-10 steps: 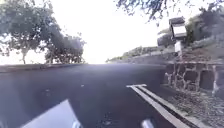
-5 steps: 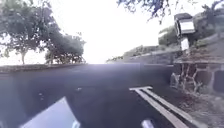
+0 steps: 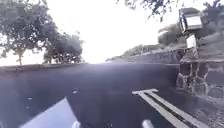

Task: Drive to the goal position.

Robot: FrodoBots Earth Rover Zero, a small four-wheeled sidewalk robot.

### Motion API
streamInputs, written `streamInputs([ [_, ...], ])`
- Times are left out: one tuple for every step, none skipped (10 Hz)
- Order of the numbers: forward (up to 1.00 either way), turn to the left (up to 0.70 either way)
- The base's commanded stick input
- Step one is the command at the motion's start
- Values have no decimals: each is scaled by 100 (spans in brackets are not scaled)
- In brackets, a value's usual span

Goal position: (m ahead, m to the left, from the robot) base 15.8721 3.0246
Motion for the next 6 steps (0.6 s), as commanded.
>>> streamInputs([
  [70, -35],
  [70, -35],
  [70, -35],
  [70, -35],
  [70, 0],
  [70, 0],
])
